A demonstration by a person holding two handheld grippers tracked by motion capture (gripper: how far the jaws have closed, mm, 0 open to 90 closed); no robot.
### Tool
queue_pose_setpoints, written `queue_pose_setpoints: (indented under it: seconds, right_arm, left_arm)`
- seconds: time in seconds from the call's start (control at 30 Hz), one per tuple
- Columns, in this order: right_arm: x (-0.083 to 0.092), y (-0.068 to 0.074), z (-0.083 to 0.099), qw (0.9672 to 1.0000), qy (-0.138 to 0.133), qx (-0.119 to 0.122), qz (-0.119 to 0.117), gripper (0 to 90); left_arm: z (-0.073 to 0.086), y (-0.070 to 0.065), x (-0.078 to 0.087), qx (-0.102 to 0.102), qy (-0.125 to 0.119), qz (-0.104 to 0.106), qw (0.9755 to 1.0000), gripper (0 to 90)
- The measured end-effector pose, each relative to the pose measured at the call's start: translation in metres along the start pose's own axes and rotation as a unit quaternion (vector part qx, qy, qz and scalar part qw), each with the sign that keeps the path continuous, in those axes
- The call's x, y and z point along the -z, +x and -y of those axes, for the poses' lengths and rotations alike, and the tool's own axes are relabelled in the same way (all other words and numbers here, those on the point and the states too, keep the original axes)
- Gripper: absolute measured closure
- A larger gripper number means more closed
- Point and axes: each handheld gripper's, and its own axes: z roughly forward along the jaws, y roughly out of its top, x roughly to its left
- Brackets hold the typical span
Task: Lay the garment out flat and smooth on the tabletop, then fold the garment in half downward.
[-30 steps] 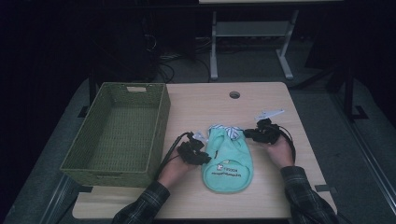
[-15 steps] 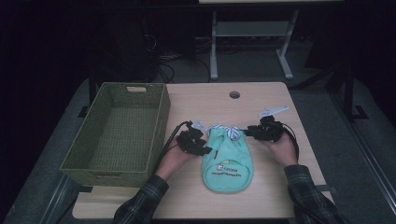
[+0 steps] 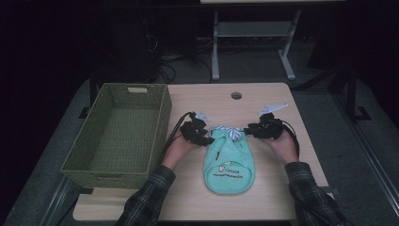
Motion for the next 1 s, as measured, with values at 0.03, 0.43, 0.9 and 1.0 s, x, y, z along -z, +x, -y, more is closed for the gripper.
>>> queue_pose_setpoints:
  seconds: [0.03, 0.43, 0.9, 1.0]
  right_arm:
    - [0.000, 0.000, -0.001, 1.0000, 0.002, -0.001, -0.001, 64.0]
    - [-0.009, -0.002, -0.009, 1.0000, 0.002, -0.004, -0.007, 62.4]
    - [-0.018, -0.003, -0.007, 0.9999, 0.007, -0.009, -0.012, 61.5]
    - [-0.020, -0.004, -0.007, 0.9998, 0.008, -0.011, -0.011, 61.4]
  left_arm:
    - [-0.002, 0.002, -0.001, -0.001, -0.003, -0.002, 1.0000, 49.2]
    - [-0.021, 0.027, -0.014, 0.011, -0.011, 0.004, 0.9999, 53.3]
    - [-0.027, 0.044, -0.039, 0.031, 0.009, 0.018, 0.9993, 51.6]
    - [-0.024, 0.045, -0.043, 0.027, 0.023, 0.021, 0.9991, 51.9]
